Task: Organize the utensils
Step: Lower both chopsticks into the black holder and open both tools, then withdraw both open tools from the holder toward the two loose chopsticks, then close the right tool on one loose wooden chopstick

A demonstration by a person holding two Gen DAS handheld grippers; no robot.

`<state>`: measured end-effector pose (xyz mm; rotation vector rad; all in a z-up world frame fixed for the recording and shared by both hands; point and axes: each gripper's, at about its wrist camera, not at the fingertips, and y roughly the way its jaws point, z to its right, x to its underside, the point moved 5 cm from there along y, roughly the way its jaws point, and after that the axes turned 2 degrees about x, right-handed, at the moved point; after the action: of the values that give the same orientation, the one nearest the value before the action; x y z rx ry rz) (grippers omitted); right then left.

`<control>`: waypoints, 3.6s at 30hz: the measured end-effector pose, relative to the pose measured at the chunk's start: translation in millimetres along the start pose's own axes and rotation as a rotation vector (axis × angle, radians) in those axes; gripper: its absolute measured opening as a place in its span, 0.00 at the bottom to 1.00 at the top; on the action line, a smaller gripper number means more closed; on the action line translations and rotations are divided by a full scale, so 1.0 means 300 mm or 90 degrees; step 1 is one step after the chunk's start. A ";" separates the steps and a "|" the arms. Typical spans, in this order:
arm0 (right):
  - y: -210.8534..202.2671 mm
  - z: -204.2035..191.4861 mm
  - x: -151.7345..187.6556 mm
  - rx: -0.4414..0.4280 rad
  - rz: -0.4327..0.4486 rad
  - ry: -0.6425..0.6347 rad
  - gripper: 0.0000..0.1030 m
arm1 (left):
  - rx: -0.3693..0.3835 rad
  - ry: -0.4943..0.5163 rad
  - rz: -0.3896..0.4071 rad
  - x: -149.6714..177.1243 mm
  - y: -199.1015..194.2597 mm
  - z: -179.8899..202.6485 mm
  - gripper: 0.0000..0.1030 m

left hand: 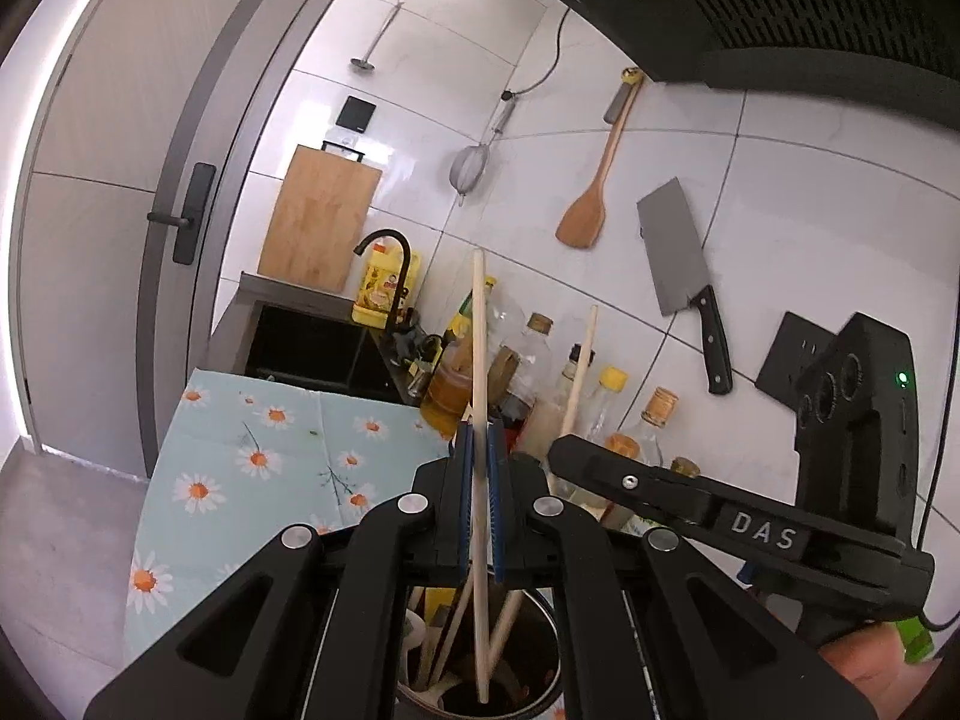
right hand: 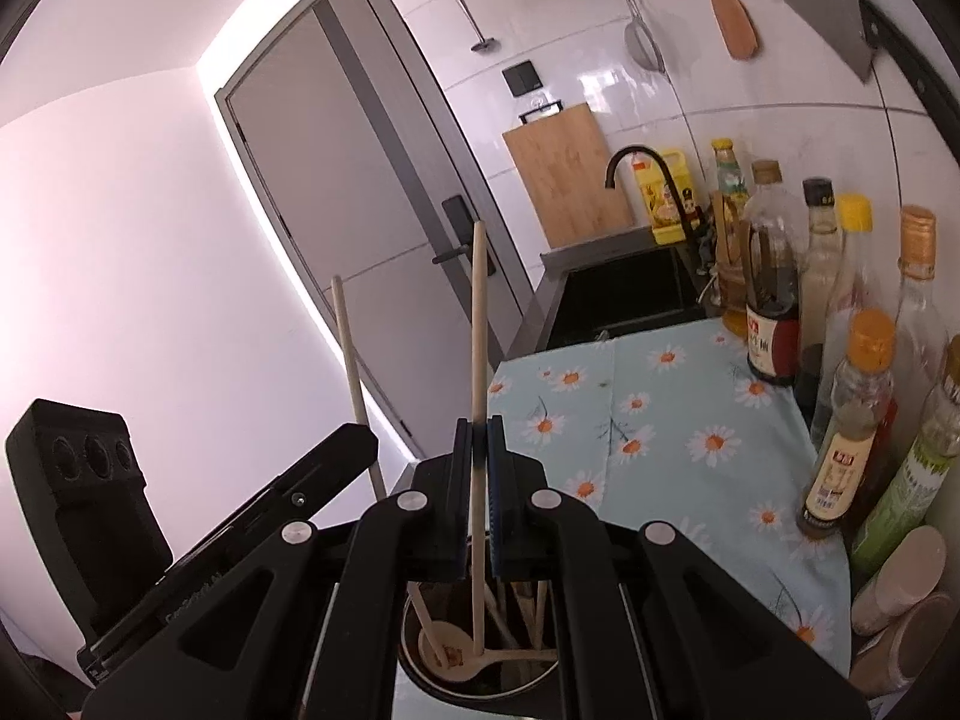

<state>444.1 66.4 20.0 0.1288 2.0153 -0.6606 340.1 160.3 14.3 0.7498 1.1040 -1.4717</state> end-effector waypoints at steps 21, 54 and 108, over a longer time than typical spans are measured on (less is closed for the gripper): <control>-0.070 -0.027 0.009 0.001 -0.001 0.006 0.11 | 0.004 -0.011 -0.027 0.007 -0.070 0.001 0.13; -0.398 0.057 0.373 0.057 -0.181 0.094 0.44 | 0.021 0.049 -0.223 0.314 -0.369 0.181 0.25; -0.126 0.035 1.003 0.402 -0.624 0.146 0.05 | 0.118 -0.022 -0.453 0.704 -0.597 -0.113 0.28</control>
<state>282.3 -24.0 -220.3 -0.4655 1.9376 -1.9596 118.9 105.5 -146.9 0.4622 1.2889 -2.1970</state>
